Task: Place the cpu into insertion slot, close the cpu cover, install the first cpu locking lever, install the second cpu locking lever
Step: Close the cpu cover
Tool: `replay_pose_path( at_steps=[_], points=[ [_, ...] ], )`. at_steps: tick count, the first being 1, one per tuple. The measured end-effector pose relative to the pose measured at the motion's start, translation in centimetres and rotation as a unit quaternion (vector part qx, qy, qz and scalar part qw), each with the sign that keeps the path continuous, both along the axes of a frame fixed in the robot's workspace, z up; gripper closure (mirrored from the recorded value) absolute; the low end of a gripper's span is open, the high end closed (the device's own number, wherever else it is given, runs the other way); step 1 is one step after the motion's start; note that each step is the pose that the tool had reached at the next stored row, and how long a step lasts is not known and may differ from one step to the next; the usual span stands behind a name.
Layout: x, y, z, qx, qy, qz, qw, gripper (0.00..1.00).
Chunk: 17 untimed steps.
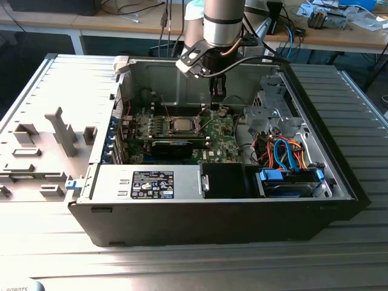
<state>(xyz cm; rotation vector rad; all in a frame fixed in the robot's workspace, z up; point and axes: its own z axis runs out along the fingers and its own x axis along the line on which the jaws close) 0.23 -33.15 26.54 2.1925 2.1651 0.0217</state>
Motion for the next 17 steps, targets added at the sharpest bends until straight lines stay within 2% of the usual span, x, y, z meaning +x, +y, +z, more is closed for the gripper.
replay_pose_path(
  at_steps=[17],
  points=[
    [1.11, 0.32, -0.16, 0.0, 0.0028, 0.0, 1.0, 0.89]
  ],
)
